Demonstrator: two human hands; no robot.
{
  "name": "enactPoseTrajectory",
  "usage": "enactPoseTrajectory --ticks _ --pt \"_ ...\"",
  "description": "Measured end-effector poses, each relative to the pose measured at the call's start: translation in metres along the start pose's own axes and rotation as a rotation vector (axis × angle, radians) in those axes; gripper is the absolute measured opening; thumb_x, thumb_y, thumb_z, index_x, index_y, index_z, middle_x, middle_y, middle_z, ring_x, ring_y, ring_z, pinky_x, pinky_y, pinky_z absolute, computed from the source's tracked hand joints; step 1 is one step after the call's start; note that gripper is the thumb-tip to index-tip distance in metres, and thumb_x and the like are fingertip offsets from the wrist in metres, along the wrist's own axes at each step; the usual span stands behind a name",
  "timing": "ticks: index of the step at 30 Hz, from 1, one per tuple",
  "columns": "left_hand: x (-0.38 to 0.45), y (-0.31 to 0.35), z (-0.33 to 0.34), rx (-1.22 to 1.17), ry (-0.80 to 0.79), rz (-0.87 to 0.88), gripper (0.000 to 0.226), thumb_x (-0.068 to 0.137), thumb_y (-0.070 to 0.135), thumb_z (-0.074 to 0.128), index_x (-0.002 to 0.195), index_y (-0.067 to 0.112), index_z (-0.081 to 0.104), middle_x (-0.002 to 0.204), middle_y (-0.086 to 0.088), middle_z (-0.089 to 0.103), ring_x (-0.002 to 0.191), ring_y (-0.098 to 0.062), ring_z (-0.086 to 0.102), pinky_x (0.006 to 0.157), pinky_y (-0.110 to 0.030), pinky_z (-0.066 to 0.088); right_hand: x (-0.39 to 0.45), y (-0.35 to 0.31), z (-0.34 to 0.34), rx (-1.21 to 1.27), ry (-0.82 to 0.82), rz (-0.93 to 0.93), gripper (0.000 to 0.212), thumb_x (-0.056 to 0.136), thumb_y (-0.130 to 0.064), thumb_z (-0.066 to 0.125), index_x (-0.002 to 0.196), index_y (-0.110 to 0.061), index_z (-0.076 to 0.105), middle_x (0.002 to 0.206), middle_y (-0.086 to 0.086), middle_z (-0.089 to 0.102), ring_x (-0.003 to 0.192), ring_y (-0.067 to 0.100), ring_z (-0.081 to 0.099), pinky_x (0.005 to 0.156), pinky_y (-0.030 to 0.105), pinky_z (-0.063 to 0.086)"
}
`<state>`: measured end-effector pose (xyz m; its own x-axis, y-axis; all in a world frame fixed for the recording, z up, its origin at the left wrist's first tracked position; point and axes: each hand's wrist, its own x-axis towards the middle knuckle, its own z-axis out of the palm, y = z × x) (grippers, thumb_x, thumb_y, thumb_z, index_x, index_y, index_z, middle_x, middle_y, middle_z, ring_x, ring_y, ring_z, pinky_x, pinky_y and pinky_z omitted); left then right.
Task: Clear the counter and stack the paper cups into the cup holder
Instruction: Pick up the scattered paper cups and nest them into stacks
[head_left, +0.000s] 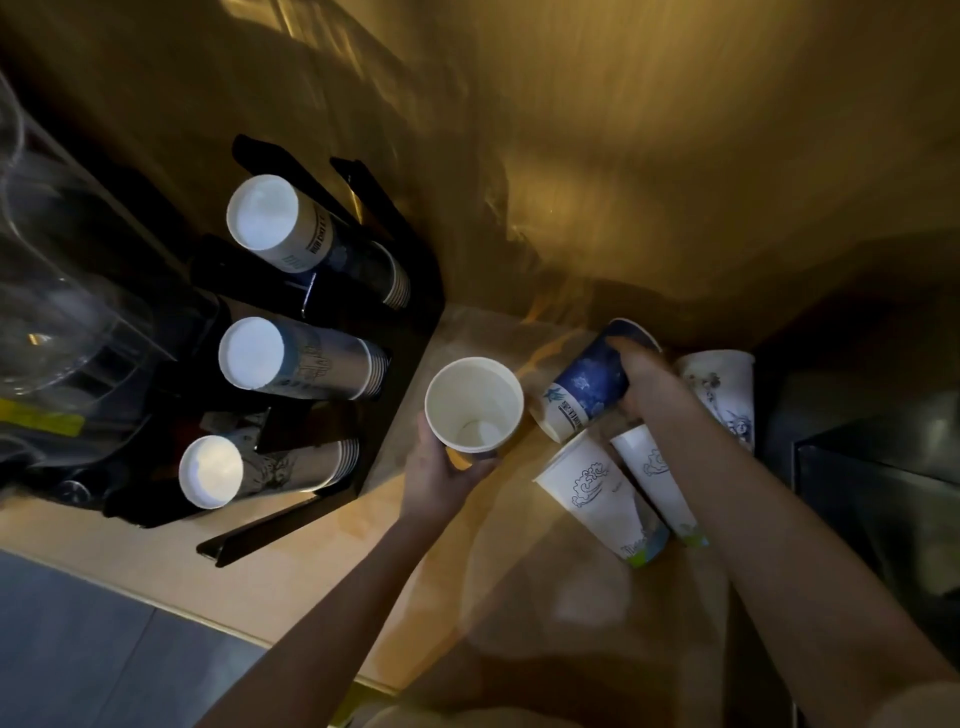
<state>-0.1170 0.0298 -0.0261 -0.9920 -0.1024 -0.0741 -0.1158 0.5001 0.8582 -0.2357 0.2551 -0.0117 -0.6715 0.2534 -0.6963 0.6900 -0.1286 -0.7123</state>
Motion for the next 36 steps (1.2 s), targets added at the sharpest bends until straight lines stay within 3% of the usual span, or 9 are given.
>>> enactPoseTrajectory --ticks 2,5,8,17,20,23,27,32,36 --pt "0.000 -0.003 0.000 -0.003 0.017 -0.023 0.092 0.064 0.020 0.081 0.136 0.012 0.025 0.136 -0.007 0.044 0.117 -0.005 0.038 0.092 -0.020 0.037 -0.009 0.002 0.003 0.092 0.047 0.026 0.054 0.071 -0.036 0.070 0.116 -0.011 0.054 0.122 0.009 0.062 0.095 0.026 0.065 0.075 0.041 0.057" --pt "0.000 0.000 -0.001 0.021 0.016 0.002 0.092 0.063 0.020 0.082 0.136 0.010 0.026 0.136 -0.008 0.044 0.118 -0.005 0.038 0.093 -0.021 0.036 -0.027 -0.003 0.011 0.165 0.154 0.013 0.064 0.073 -0.031 0.073 0.124 -0.004 0.045 0.121 0.010 0.058 0.104 0.029 0.060 0.094 0.046 0.051" --pt "0.002 -0.001 -0.001 0.036 0.008 0.008 0.093 0.062 0.020 0.082 0.136 0.010 0.026 0.137 -0.009 0.043 0.119 -0.007 0.038 0.095 -0.024 0.036 -0.039 -0.010 0.013 0.259 0.166 -0.074 0.071 0.059 -0.041 0.079 0.117 -0.016 0.047 0.123 0.013 0.060 0.102 0.029 0.063 0.090 0.047 0.054" --pt "0.002 0.003 -0.005 0.010 -0.009 0.034 0.093 0.062 0.018 0.083 0.135 0.012 0.026 0.135 -0.008 0.045 0.120 -0.011 0.040 0.094 -0.024 0.036 -0.106 -0.061 0.028 0.586 -0.233 -0.182 0.045 0.082 -0.035 0.061 0.119 -0.015 0.043 0.108 0.008 0.062 0.094 0.022 0.061 0.095 0.043 0.049" --pt "0.002 0.004 -0.003 0.009 -0.013 0.044 0.093 0.062 0.018 0.082 0.135 0.012 0.026 0.131 0.002 0.042 0.119 -0.010 0.039 0.093 -0.022 0.036 -0.125 -0.049 0.044 0.432 -0.242 -0.410 0.064 0.076 -0.025 0.070 0.131 -0.014 0.040 0.130 0.012 0.057 0.110 0.023 0.060 0.101 0.040 0.047" --pt "0.002 -0.001 -0.002 0.000 -0.023 0.037 0.090 0.063 0.018 0.082 0.134 0.013 0.028 0.130 0.002 0.046 0.117 -0.008 0.042 0.090 -0.021 0.037 -0.140 -0.022 0.051 0.135 -0.287 -0.729 0.083 0.067 -0.015 0.076 0.135 -0.024 0.029 0.129 -0.007 0.050 0.116 0.010 0.054 0.093 0.024 0.051" --pt "0.003 -0.004 -0.001 0.010 -0.045 0.037 0.092 0.063 0.024 0.081 0.136 0.015 0.026 0.133 -0.007 0.050 0.119 -0.017 0.050 0.090 -0.023 0.042 -0.145 0.009 0.057 -0.327 -0.252 -0.993 0.096 0.062 -0.035 0.078 0.139 -0.026 0.021 0.138 -0.005 0.040 0.129 0.008 0.039 0.104 0.029 0.043" --pt "0.004 0.001 -0.002 -0.015 0.000 0.094 0.096 0.065 0.021 0.080 0.139 0.012 0.021 0.138 -0.007 0.043 0.122 -0.013 0.042 0.093 -0.015 0.037 -0.147 0.038 0.063 -0.560 -0.089 -1.012 0.093 0.062 -0.042 0.071 0.139 -0.017 0.025 0.140 0.005 0.041 0.127 0.014 0.036 0.103 0.031 0.037" --pt "0.004 0.000 0.000 -0.018 0.015 0.076 0.089 0.064 0.022 0.081 0.135 0.011 0.027 0.135 -0.013 0.047 0.121 -0.025 0.048 0.093 -0.030 0.042 -0.144 0.057 0.063 -0.683 -0.046 -0.938 0.094 0.063 -0.056 0.061 0.140 -0.016 0.024 0.141 0.005 0.037 0.129 0.015 0.029 0.106 0.035 0.033"
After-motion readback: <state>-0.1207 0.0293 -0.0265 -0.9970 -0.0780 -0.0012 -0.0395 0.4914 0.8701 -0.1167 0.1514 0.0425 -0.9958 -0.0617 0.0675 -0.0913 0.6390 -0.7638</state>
